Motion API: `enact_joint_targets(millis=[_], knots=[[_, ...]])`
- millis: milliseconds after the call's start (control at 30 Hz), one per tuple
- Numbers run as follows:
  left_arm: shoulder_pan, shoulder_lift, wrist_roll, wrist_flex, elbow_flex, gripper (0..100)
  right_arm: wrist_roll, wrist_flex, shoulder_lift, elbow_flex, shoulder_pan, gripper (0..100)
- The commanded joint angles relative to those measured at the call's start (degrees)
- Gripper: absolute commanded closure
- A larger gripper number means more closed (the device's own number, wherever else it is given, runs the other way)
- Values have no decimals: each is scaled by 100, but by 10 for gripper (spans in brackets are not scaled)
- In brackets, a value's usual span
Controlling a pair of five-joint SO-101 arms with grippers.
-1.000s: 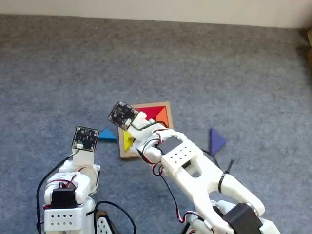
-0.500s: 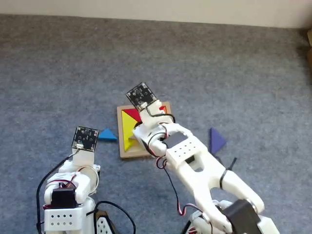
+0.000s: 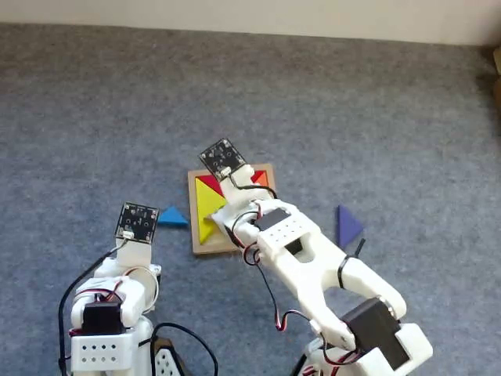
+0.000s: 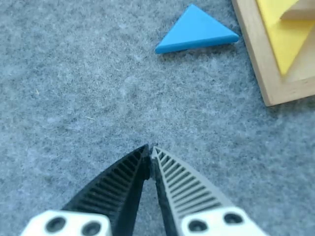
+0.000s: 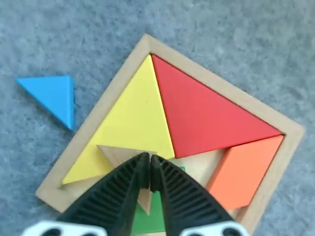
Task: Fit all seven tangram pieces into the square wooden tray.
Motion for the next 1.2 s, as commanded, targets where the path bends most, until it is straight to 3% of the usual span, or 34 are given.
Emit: enact_joint_targets(millis=[0,167,600,933,1167], knots=[[-57,-242,53,26,119,964,0,629,13,-268,-286,984],[-57,-242,53,26,119,964,677,1033,13,-259,-409,984],[-57,-242,53,26,119,964,695,1033,-13,-268,-382,984],[-66,-242,53,26,119,964,686,1007,-1631,180,-391,984],[-66,-242,53,26,119,964,677,1007,-1789,505,-435,984]])
